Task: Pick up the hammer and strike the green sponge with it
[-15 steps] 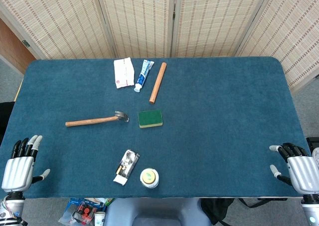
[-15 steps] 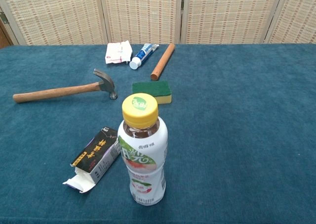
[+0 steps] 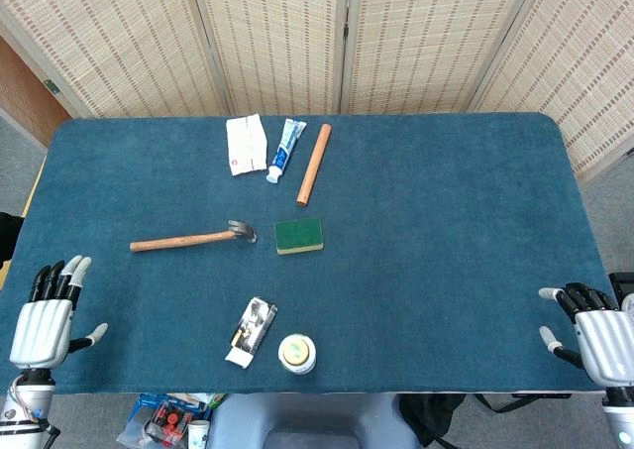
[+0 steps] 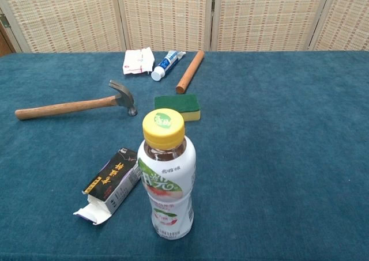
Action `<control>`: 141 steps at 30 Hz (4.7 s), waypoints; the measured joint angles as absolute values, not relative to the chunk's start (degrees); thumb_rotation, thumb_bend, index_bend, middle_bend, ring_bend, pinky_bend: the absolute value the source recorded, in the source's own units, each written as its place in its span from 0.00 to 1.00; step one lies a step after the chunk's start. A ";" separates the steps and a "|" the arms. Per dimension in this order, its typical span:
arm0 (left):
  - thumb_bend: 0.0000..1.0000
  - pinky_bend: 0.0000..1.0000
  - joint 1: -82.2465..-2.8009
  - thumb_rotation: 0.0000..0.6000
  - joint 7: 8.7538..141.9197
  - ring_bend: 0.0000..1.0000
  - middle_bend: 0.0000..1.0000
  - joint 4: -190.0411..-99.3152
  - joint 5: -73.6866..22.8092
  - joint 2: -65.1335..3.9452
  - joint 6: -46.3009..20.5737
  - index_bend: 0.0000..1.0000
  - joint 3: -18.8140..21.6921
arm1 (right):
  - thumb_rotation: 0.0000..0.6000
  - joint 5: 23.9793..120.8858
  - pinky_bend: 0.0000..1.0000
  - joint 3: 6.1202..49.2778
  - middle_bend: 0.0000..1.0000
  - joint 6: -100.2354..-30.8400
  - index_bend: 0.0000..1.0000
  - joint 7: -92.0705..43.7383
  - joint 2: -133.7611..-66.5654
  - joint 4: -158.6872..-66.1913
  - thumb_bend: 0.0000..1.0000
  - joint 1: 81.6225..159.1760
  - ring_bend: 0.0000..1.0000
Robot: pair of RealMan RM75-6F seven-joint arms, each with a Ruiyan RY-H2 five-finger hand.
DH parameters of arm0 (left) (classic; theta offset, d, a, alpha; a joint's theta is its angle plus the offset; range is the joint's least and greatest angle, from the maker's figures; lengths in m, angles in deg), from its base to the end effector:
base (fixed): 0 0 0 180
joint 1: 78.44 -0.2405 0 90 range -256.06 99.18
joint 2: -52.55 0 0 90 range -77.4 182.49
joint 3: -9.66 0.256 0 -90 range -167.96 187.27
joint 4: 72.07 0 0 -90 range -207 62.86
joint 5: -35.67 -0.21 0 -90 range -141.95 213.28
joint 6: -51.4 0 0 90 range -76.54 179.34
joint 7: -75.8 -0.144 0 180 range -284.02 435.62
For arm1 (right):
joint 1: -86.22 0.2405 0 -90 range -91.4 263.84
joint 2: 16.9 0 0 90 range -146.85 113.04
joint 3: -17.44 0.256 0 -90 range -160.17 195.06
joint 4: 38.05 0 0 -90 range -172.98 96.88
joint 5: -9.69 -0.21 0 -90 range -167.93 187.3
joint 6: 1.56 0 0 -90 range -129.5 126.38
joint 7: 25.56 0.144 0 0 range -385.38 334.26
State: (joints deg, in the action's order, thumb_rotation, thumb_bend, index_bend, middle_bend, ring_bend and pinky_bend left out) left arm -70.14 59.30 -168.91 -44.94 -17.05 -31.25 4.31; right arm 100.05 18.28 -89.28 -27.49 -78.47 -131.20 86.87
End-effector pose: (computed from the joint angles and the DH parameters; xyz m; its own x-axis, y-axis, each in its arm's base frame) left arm -0.2846 0.2049 0.1264 0.4858 0.0056 0.8741 0.8740 0.0095 -0.4858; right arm -0.3137 -0.1506 0.1688 0.4576 -0.0197 0.8889 -0.8891 -0.0180 0.4573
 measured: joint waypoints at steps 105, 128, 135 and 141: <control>0.61 0.00 -18.76 1.00 31.30 0.27 0.45 -142.05 17.77 -40.02 4.43 0.40 1.70 | 1.00 96.91 0.26 18.47 0.37 -88.20 0.33 -23.95 -78.21 -127.91 0.26 85.58 0.23; 0.67 0.74 -22.51 1.00 50.19 0.66 0.78 -140.35 -1.28 -39.07 9.36 0.69 -1.75 | 1.00 96.53 0.26 18.59 0.37 -88.52 0.33 -25.57 -77.72 -129.57 0.26 85.24 0.23; 0.67 0.84 -24.91 1.00 63.86 0.73 0.82 -140.01 -15.16 -38.53 9.58 0.71 -3.62 | 1.00 96.52 0.26 18.67 0.37 -88.32 0.33 -26.18 -77.59 -130.15 0.26 85.39 0.23; 0.67 0.84 -26.50 1.00 77.08 0.80 0.83 -140.04 -27.29 -37.94 8.65 0.71 -4.51 | 1.00 96.45 0.26 18.68 0.37 -88.03 0.33 -26.63 -77.61 -130.47 0.26 85.54 0.23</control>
